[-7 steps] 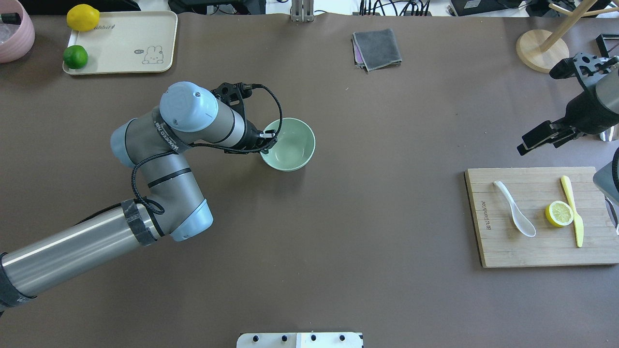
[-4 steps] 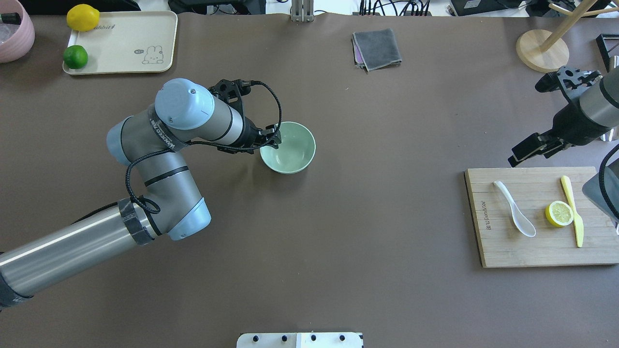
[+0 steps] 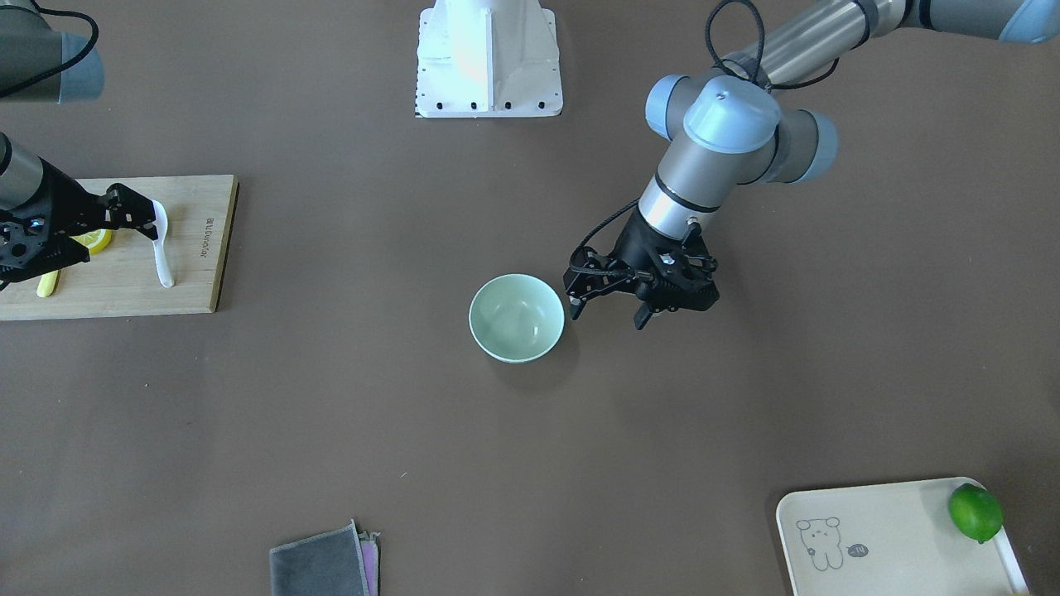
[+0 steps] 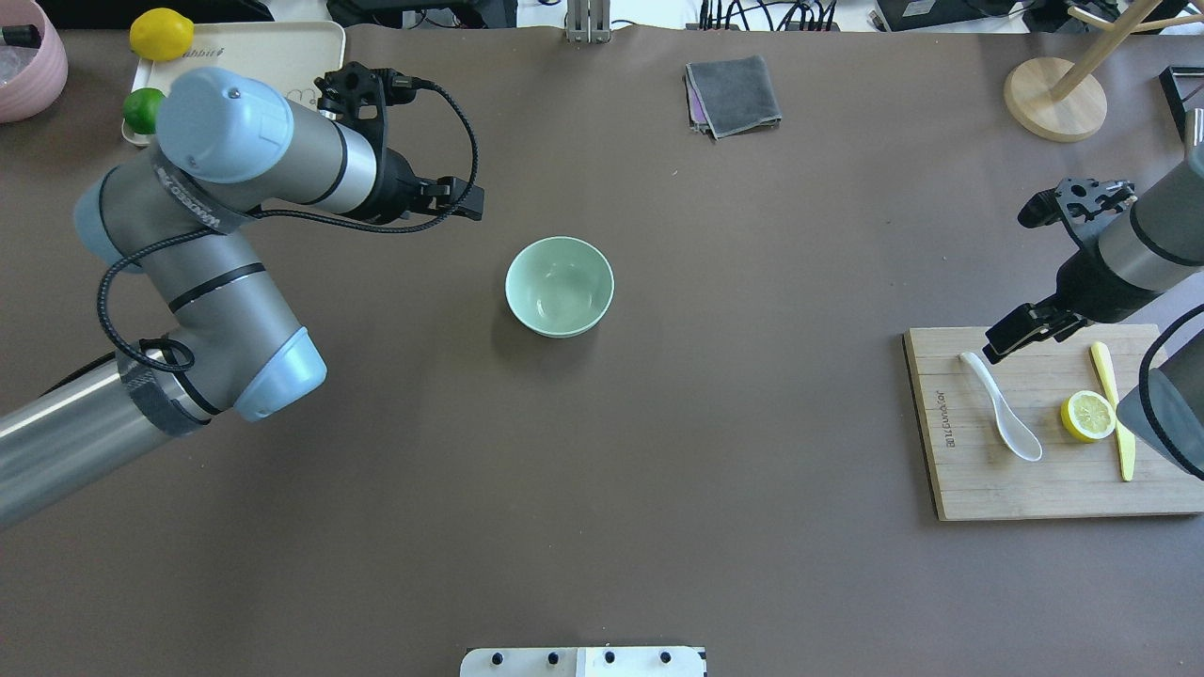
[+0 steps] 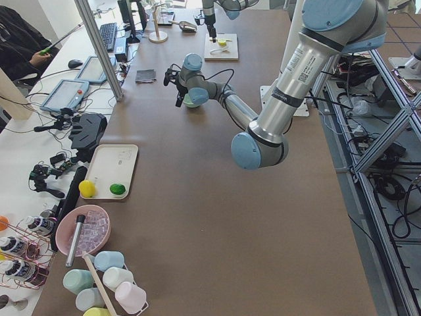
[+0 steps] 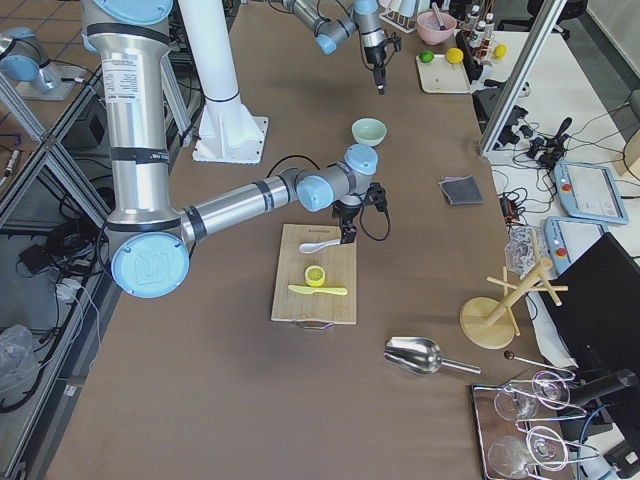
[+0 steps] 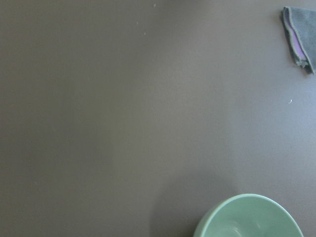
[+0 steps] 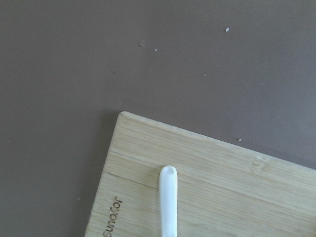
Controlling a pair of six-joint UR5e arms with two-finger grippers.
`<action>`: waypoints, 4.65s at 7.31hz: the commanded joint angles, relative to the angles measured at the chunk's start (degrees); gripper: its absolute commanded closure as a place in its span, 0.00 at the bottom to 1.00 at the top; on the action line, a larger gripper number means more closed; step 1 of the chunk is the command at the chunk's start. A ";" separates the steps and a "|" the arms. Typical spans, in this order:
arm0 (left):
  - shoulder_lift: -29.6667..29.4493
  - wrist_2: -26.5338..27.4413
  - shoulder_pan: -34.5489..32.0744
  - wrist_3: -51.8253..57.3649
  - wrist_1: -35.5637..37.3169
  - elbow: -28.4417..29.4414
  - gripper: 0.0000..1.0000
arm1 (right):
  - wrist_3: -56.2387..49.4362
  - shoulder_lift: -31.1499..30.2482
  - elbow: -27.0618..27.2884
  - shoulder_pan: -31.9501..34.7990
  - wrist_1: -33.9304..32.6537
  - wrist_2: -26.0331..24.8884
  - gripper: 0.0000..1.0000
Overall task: Place spoon in bowl
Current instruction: 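Withdraw the left gripper from the bowl while the right gripper descends to the spoon, then grasp the white spoon handle with the right gripper and lift it, then carry the spoon with the right gripper over the green bowl, then lower the spoon into the bowl and open the right gripper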
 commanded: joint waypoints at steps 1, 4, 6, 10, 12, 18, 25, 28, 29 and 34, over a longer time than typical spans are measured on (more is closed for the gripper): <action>1.06 0.10 -2.13 6.05 0.89 -1.36 0.02 | 0.02 -0.16 -4.02 -1.74 4.52 -0.79 0.00; 3.16 0.10 -2.66 6.05 0.45 -2.32 0.02 | 4.90 0.37 -9.42 -2.09 14.48 -0.18 0.00; 3.61 1.49 -2.49 6.14 0.45 -2.24 0.02 | 7.92 -0.07 -7.66 -3.84 14.48 -0.88 0.00; 4.22 2.38 -2.22 6.40 0.80 -1.89 0.02 | 7.93 -1.04 -7.21 -5.70 14.48 -3.78 0.16; 4.49 2.38 -2.22 6.40 0.80 -1.89 0.02 | 7.84 -1.65 -6.69 -5.70 14.57 -3.78 1.00; 5.89 2.04 -6.16 9.89 1.15 -2.33 0.02 | 9.84 0.00 2.71 -4.12 13.78 -2.90 1.00; 16.61 -12.20 -27.09 35.14 13.81 -3.73 0.02 | 31.62 41.36 -10.68 -9.11 -6.61 -14.39 1.00; 19.07 -12.21 -27.18 35.32 13.02 -3.73 0.02 | 42.68 50.71 -28.14 -16.04 10.16 -26.14 1.00; 19.25 -12.21 -27.18 35.23 12.49 -3.56 0.02 | 43.34 52.64 -32.57 -18.51 12.87 -29.50 1.00; 20.13 -12.21 -27.10 35.23 12.49 -3.47 0.02 | 42.73 52.31 -32.70 -22.92 12.99 -34.45 1.00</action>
